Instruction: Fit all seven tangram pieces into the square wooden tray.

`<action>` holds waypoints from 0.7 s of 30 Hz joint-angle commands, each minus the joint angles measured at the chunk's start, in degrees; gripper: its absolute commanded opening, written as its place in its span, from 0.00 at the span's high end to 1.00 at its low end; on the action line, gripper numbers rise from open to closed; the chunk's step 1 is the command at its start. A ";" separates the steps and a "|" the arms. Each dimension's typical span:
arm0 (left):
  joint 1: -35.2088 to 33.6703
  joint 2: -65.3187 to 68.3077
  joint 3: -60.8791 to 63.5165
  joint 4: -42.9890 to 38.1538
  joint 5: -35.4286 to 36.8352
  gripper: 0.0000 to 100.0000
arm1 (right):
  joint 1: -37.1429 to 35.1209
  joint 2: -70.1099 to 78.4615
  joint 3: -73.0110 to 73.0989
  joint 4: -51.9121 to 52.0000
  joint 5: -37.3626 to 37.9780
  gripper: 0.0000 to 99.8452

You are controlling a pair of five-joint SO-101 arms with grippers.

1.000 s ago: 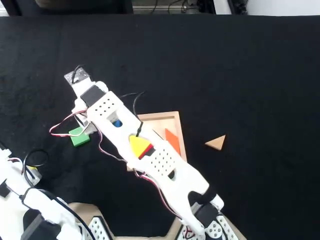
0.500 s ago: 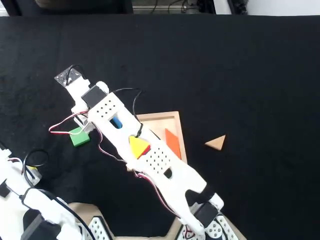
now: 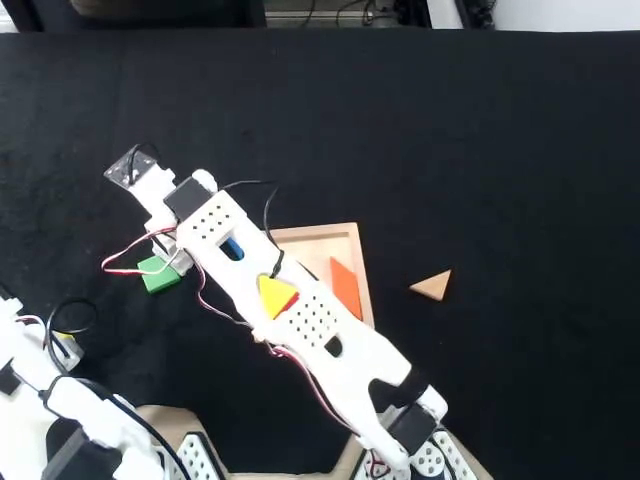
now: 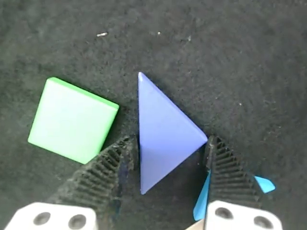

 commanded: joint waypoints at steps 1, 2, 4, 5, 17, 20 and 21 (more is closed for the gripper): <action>0.75 -1.05 0.04 -0.53 0.35 0.80 | 0.35 -0.57 -3.03 -1.05 1.41 0.76; 0.75 -1.05 0.04 -0.53 0.35 0.80 | 0.26 -0.66 -3.03 -1.23 2.29 0.76; 0.75 -1.05 0.04 -0.53 0.35 0.80 | 0.26 -0.75 -3.03 -2.20 3.69 0.76; 0.75 -1.05 0.04 -0.53 0.35 0.80 | 0.35 -0.75 -3.03 -2.81 4.04 0.76; 0.75 -1.05 0.04 -0.53 0.35 0.80 | 0.53 -0.48 -2.77 -3.69 6.51 0.76; 0.75 -1.05 0.04 -0.53 0.35 0.80 | 0.53 -0.48 -2.59 -3.52 5.54 0.76; 0.75 -1.05 0.04 -0.53 0.35 0.80 | 0.53 -0.40 -2.51 -3.52 5.71 0.76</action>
